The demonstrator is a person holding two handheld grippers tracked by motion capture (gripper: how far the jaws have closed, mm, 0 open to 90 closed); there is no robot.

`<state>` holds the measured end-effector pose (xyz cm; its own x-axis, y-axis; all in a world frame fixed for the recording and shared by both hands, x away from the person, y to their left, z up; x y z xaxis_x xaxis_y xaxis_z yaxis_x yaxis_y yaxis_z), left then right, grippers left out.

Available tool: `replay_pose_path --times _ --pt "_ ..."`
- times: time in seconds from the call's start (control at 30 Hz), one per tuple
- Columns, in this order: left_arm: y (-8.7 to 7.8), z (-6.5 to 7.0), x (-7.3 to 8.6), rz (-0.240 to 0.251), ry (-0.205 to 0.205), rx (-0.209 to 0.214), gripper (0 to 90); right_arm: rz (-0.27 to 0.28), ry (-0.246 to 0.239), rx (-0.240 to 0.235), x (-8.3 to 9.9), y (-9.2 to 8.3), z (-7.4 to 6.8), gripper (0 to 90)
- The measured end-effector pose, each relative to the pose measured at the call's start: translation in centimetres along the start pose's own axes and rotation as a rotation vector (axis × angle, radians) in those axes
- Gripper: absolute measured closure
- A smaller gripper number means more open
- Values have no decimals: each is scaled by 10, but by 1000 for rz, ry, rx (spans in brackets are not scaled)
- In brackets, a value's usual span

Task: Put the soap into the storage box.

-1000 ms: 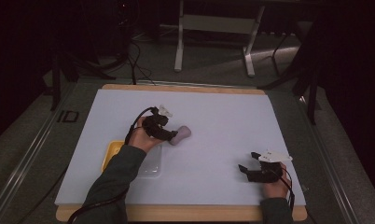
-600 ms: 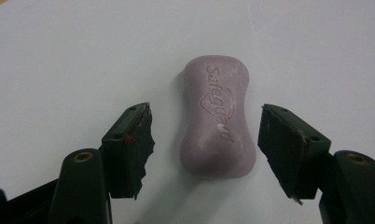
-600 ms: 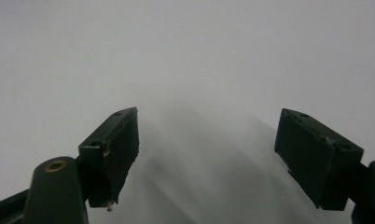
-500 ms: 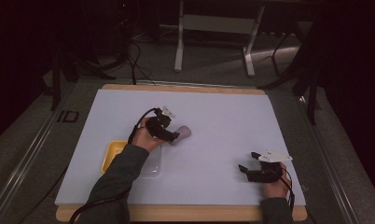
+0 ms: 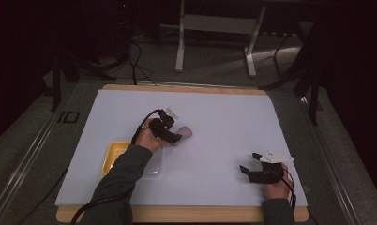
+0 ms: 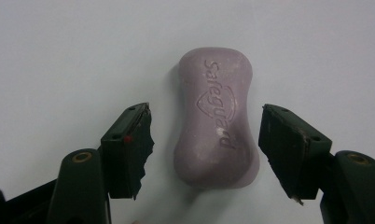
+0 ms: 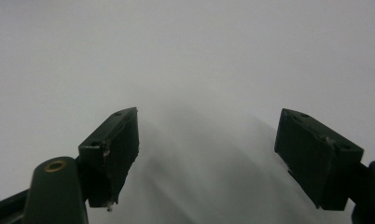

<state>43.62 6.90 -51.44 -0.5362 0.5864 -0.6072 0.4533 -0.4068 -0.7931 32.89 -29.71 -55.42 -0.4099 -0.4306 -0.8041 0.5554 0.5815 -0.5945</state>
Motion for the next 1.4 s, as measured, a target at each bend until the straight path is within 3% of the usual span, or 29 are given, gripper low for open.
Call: replay_pose_path --times 0.37,0.73,1.07,1.4 --pt "9 4 -6 -35 26 10 349 0 0 -2 0 0 0 215" --pt "18 5 -13 -76 23 20 338 0 -1 -3 0 0 0 215" --pt "28 5 -18 -133 27 36 323 -2 0 -3 0 0 0 215" --pt "36 4 -22 -224 68 38 341 -4 -1 -5 0 1 0 215"
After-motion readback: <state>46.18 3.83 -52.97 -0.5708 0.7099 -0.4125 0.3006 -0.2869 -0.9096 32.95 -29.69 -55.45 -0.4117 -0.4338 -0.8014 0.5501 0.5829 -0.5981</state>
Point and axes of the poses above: each handheld gripper's, and its own axes: y roughly forward along the jaws, x roughly out of its underside, z roughly to its right, the point moved 3 cm from there along y, roughly forward along the jaws, and after that the axes turned 4 degrees about -x, right-handed, at the moved point
